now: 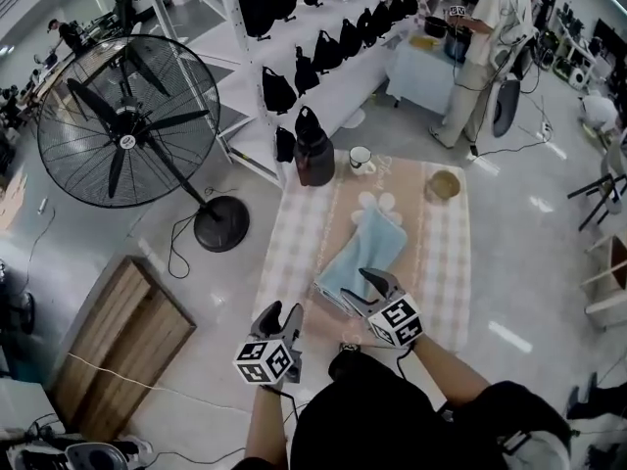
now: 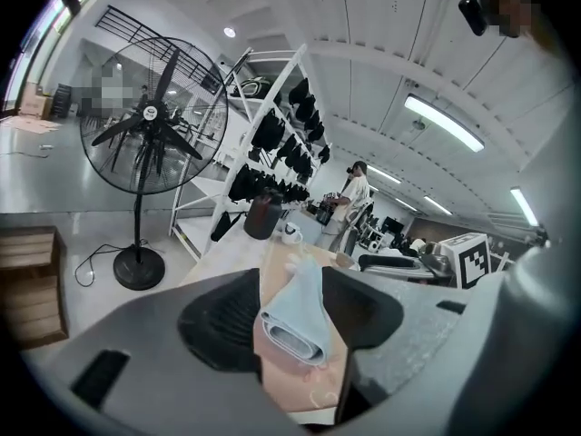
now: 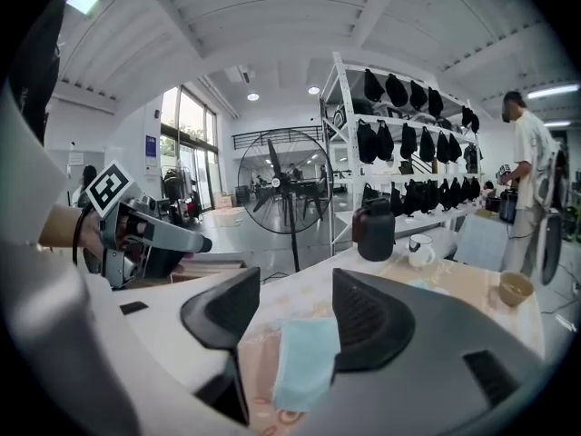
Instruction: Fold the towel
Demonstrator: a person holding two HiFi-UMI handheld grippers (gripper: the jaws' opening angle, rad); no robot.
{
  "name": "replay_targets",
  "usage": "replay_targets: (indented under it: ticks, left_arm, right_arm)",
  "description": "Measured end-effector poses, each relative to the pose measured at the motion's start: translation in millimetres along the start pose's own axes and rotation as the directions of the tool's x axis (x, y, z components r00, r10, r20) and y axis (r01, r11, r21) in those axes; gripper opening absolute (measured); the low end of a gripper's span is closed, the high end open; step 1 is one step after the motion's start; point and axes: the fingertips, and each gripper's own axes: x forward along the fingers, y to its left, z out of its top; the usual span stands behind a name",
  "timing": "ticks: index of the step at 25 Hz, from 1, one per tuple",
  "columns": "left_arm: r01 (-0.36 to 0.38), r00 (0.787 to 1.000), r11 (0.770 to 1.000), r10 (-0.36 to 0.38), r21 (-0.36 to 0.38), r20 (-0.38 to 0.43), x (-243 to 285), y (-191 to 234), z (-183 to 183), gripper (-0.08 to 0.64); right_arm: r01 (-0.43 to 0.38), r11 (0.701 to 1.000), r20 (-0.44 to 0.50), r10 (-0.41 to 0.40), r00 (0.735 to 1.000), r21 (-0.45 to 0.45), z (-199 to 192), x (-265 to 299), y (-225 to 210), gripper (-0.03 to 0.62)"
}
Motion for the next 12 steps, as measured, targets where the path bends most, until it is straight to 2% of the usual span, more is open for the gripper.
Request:
replay_targets:
  ticks: [4,7,12]
  left_arm:
    - [0.025,0.999,0.999,-0.024,0.036,-0.029,43.0,6.2,26.6,0.198]
    - [0.079,0.995,0.994,-0.074,0.07,-0.069,72.2,0.2,34.2,0.198]
    - [0.189,0.967,0.976,-0.166,0.105,-0.196,116.3,-9.7,21.9,0.198]
  right_arm:
    - [0.026,0.999,0.007,-0.026,1.0,0.025,7.3,18.9,-33.1,0.229]
    - [0.066,0.997,-0.001,-0.066,0.998,0.04,1.2,20.3,-53.8,0.229]
    - [0.181,0.975,-0.024,-0.179,0.984,0.128,-20.8,13.3,-85.2,0.229]
